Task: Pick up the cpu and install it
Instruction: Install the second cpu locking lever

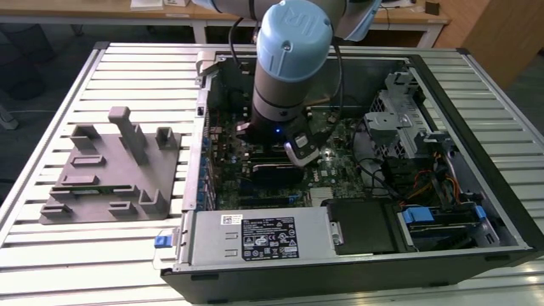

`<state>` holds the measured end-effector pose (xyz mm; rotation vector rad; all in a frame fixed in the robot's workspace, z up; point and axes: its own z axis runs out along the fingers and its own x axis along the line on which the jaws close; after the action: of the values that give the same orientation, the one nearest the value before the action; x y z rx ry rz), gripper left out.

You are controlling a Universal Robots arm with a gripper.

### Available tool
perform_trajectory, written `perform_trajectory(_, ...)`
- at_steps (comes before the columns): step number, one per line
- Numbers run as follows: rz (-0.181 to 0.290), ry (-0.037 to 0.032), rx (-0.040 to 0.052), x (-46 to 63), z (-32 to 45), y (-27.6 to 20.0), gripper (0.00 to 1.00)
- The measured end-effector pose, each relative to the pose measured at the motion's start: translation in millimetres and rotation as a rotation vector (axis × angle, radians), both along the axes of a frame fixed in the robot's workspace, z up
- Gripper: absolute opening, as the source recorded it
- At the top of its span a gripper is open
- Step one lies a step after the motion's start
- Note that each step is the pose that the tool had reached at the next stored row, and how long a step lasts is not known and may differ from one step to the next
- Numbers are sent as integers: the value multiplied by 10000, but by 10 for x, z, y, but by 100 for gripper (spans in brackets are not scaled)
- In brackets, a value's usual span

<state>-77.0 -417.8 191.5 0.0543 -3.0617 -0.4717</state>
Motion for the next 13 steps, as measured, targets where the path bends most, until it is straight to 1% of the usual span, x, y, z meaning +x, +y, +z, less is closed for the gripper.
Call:
perform_trajectory(5, 0, 3, -8, -2, 51, -1, 11)
perform_trajectory(13, 0, 3, -5, -1, 60, -2, 11)
